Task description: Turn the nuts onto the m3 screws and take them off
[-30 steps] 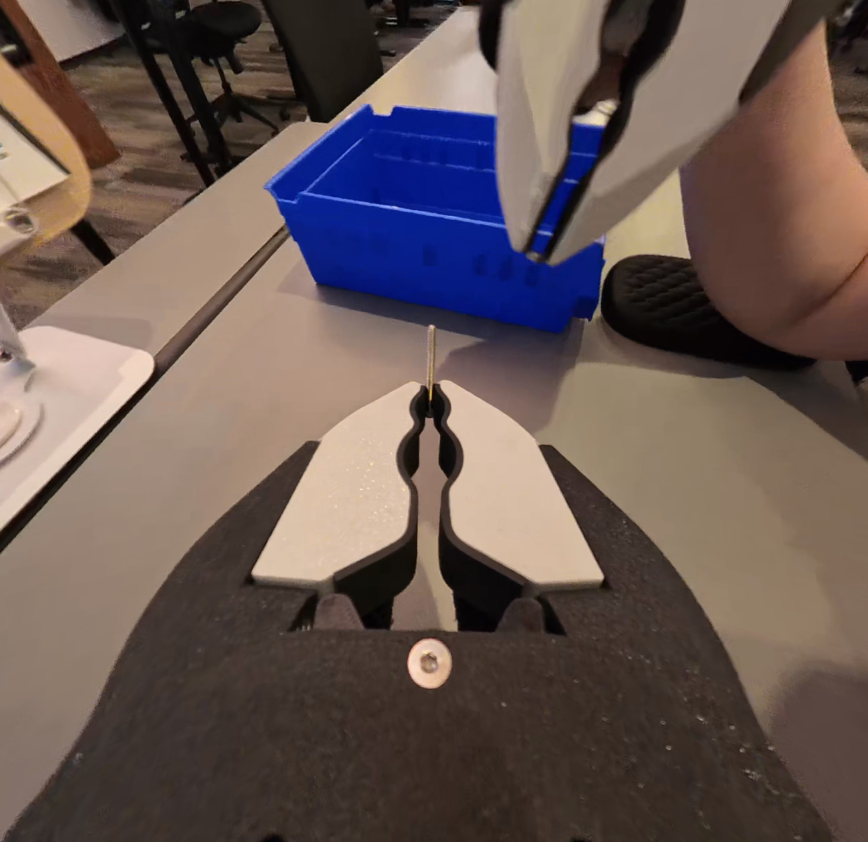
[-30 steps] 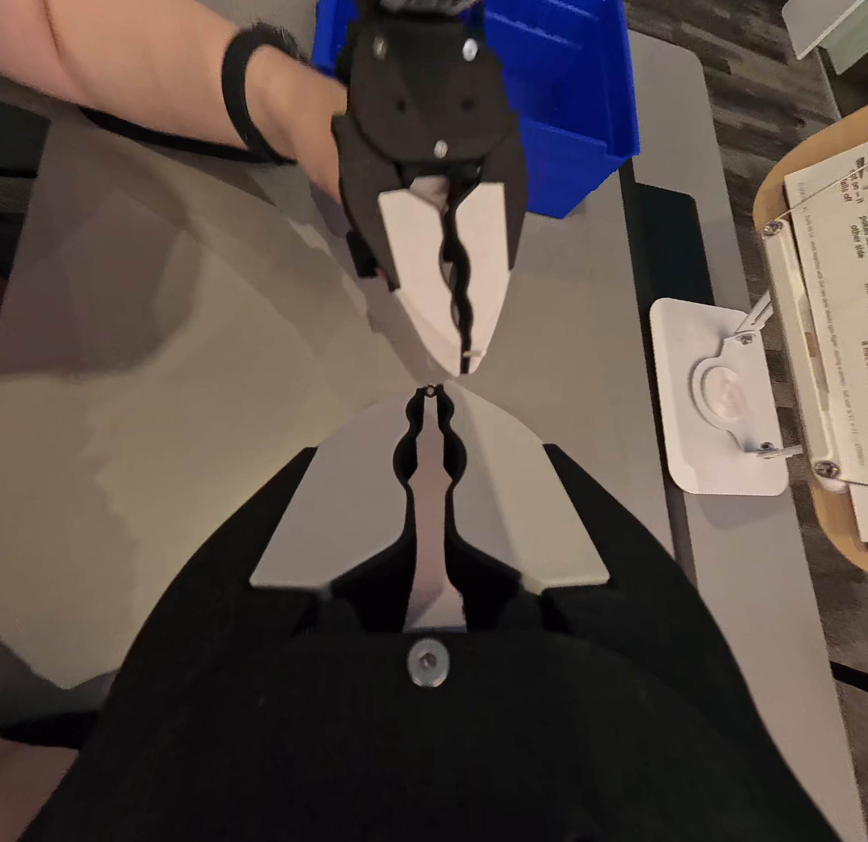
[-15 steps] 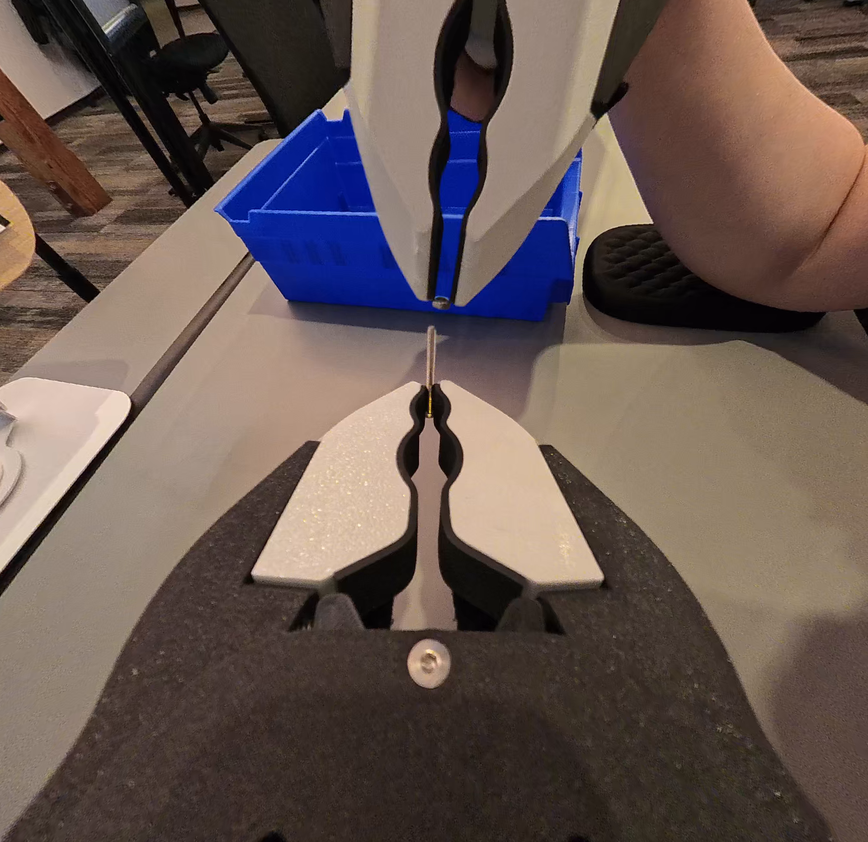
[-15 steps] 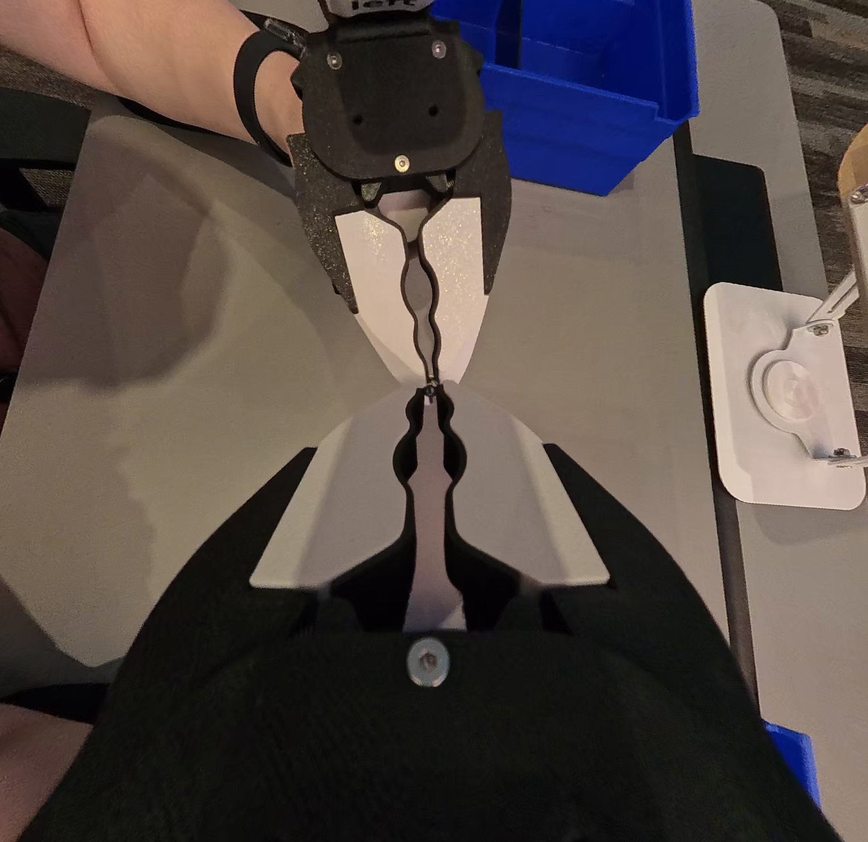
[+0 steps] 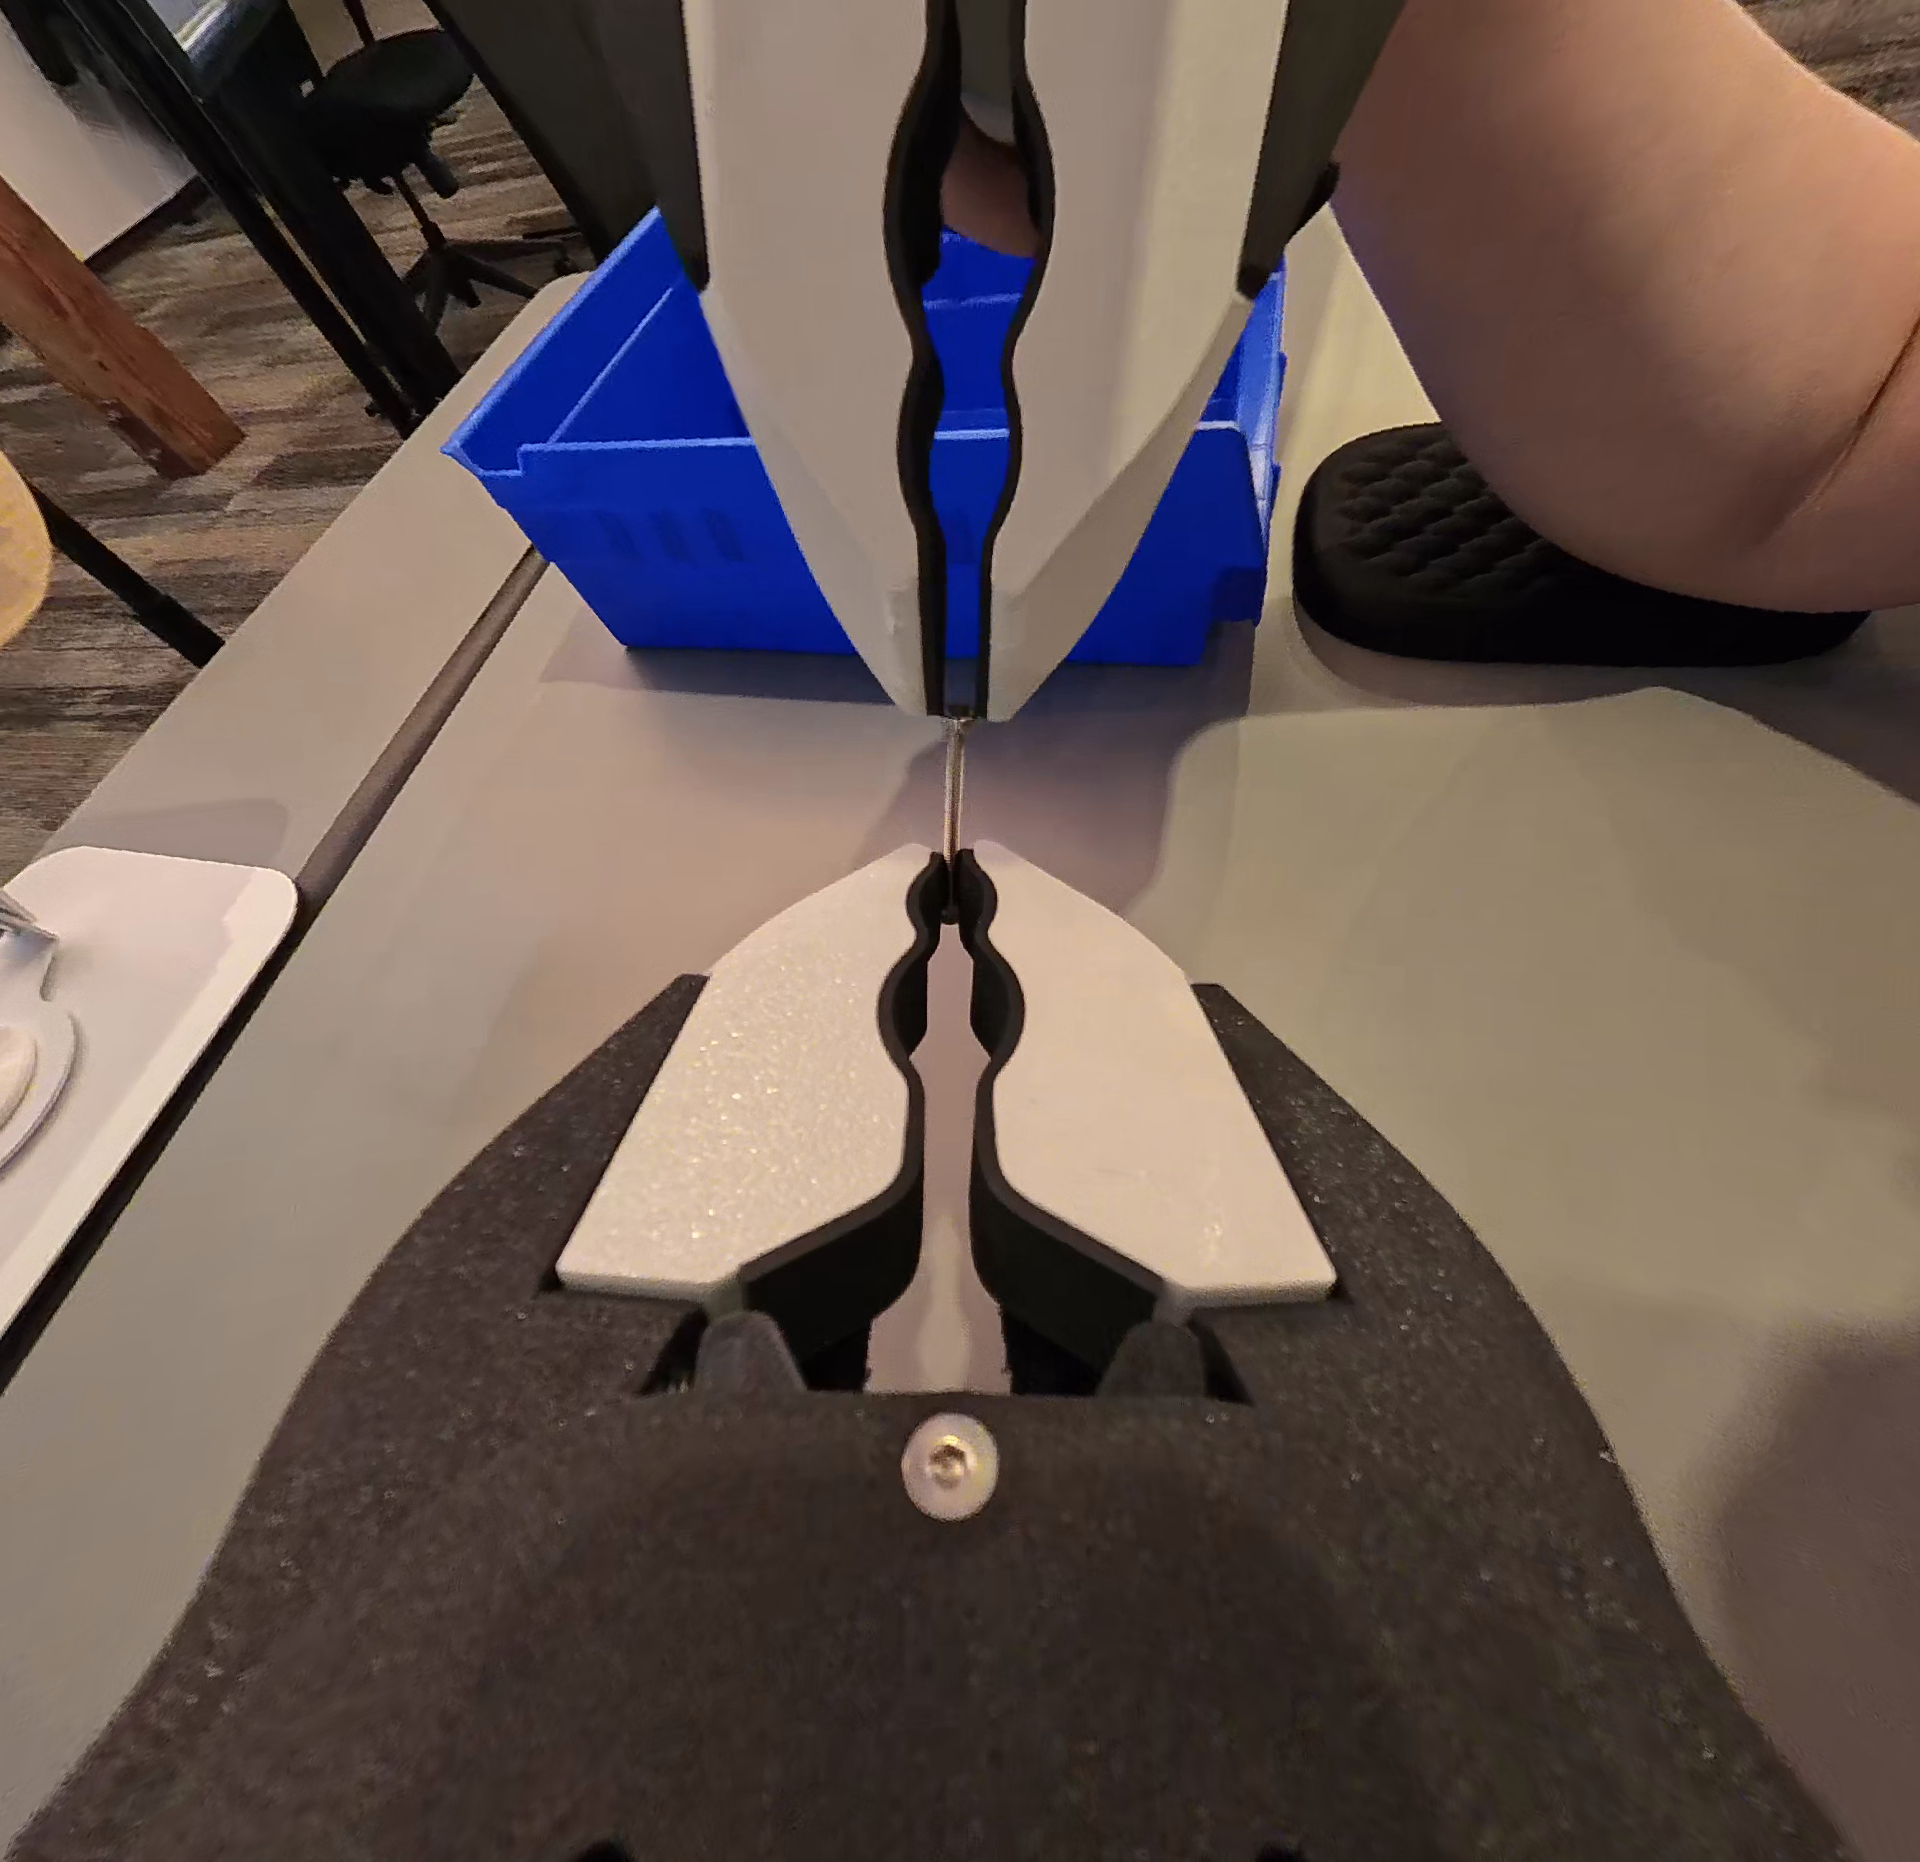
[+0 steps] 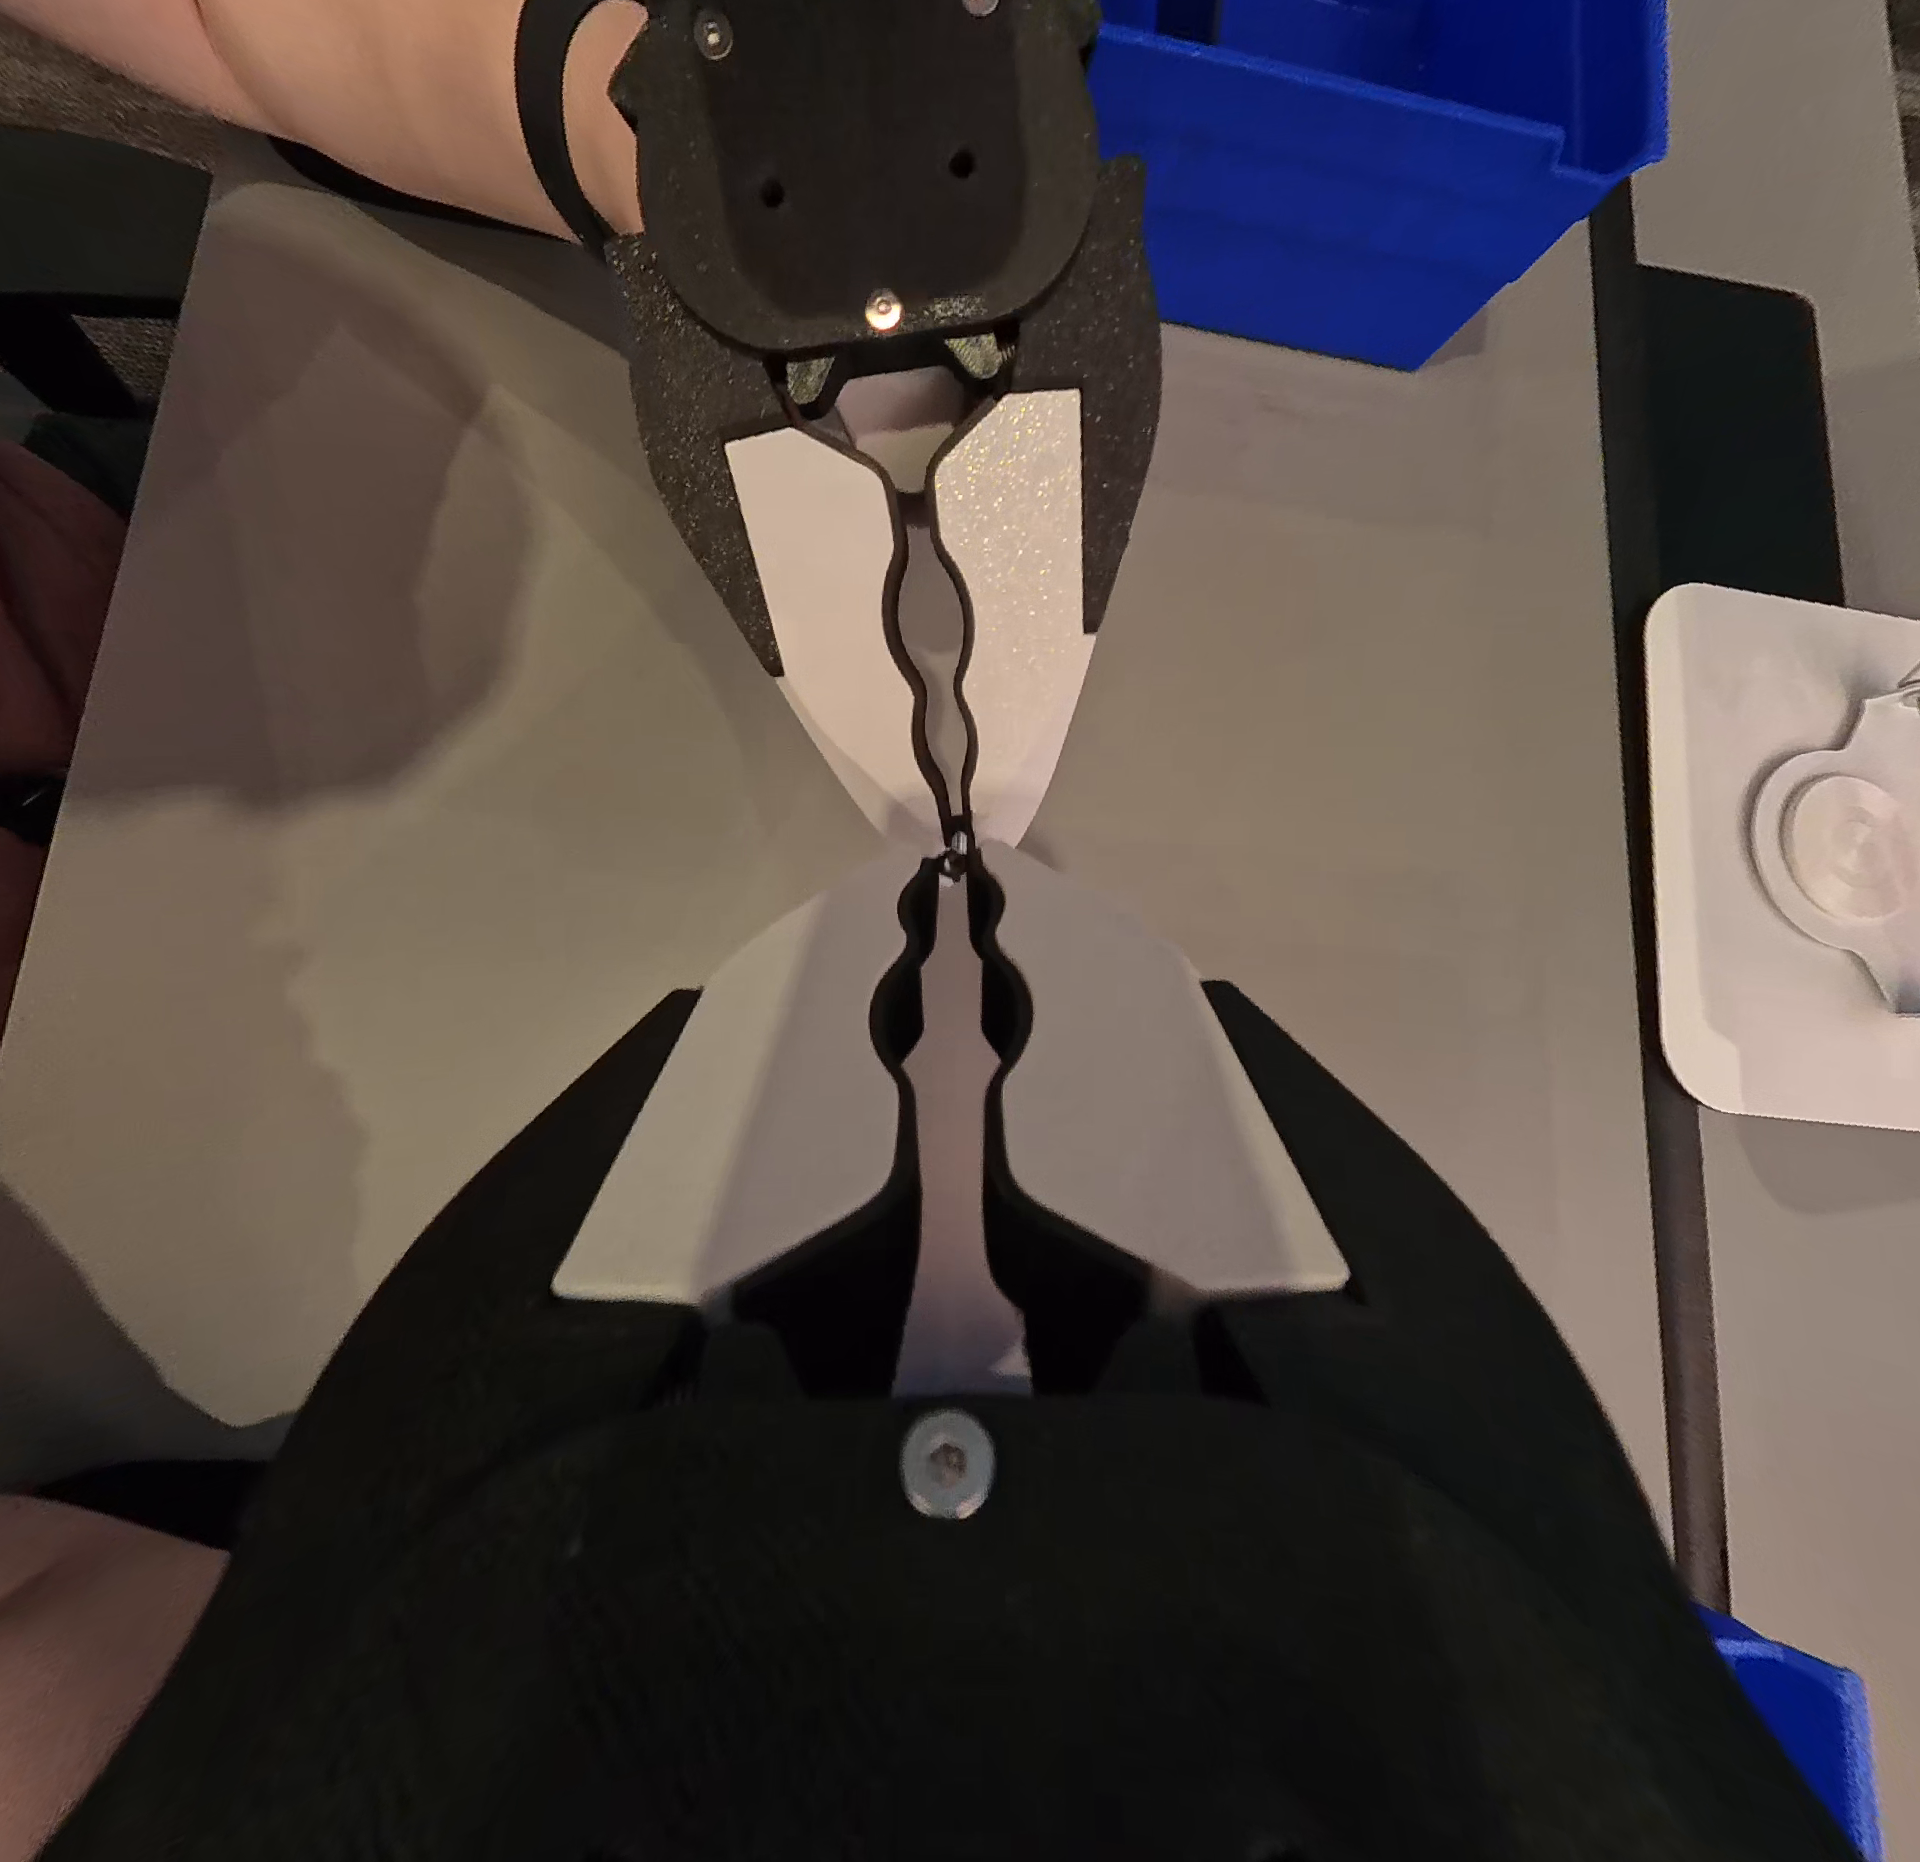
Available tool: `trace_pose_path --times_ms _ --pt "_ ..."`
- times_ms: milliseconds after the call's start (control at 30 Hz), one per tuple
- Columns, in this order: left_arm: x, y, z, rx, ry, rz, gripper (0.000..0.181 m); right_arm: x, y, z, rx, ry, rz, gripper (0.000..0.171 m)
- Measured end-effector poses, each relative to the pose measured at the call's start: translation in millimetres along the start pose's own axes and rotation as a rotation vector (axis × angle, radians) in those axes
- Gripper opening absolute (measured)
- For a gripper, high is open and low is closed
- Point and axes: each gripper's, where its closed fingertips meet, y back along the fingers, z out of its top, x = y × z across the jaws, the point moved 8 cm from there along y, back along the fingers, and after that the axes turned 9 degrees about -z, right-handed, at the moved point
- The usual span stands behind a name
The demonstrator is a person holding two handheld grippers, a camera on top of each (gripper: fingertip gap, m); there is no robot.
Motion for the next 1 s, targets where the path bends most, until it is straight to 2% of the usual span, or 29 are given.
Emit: trace_pose_path --times_ms 233,400,600,767,1000 --pt "-1.9 0.9 1.5 0.013 -0.011 -0.010 0.002 1.2 -0.1 -0.8 -0.004 0.005 0.014 0.006" --pt "0.3 -0.2 -0.6 0.075 -0.037 0.065 0.002 -1.7 -5.8 -1.5 0.034 -0.037 -0.012 0.006" --pt "11.0 6.5 -1.8 0.087 0.031 0.167 0.002 -15.4 -13.2 3.3 0.048 -0.251 -0.070 0.006" --pt "17.8 14.8 -0.7 0.097 0.054 0.250 0.002 -26.1 -18.2 7.7 0.001 -0.529 -0.073 0.006" --pt "19.6 20.0 2.4 0.066 0.059 0.255 0.002 -27.1 -18.0 10.9 -0.040 -0.536 -0.066 0.012"
